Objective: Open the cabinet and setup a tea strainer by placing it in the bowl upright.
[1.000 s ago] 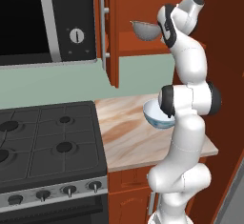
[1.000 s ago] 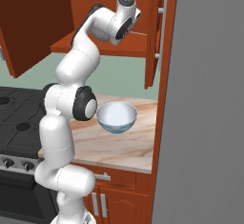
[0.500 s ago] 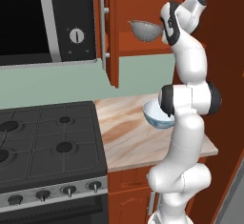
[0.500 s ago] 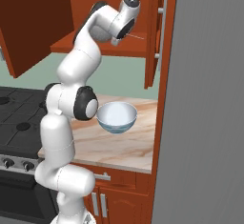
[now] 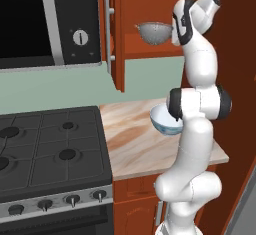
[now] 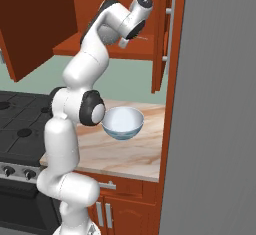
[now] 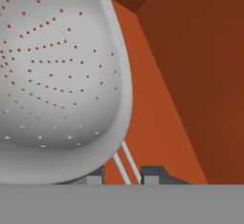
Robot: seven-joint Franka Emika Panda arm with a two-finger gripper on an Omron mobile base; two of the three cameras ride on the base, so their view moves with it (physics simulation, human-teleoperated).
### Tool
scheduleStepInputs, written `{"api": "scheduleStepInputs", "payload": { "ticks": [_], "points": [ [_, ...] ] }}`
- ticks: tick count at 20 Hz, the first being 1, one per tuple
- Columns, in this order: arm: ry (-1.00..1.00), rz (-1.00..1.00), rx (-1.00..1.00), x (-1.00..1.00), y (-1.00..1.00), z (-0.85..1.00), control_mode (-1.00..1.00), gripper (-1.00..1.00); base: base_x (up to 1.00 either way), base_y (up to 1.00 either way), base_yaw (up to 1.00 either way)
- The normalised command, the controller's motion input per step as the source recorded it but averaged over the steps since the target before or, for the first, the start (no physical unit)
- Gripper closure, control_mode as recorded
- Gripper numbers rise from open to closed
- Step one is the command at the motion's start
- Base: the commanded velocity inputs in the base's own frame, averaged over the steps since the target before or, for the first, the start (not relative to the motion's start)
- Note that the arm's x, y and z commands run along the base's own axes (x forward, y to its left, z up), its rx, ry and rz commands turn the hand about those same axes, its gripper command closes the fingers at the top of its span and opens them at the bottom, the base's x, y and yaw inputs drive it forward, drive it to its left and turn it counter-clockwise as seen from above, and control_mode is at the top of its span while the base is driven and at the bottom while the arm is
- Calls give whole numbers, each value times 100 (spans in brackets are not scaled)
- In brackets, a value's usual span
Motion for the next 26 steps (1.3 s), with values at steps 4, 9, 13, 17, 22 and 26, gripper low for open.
{"api": "scheduleStepInputs", "payload": {
  "ticks": [4,9,13,17,22,26],
  "points": [
    [-10,1,0,-44,0,11,-100,100,0,0,0],
    [-18,-2,0,-61,0,16,-100,100,0,0,0],
    [-19,-9,0,-71,0,2,-100,100,0,0,0],
    [-17,-15,0,-74,0,0,-100,100,0,0,0],
    [-18,-22,0,-70,0,0,-100,100,0,0,0],
    [-15,-31,0,-53,18,0,-100,100,0,0,0]
  ]
}}
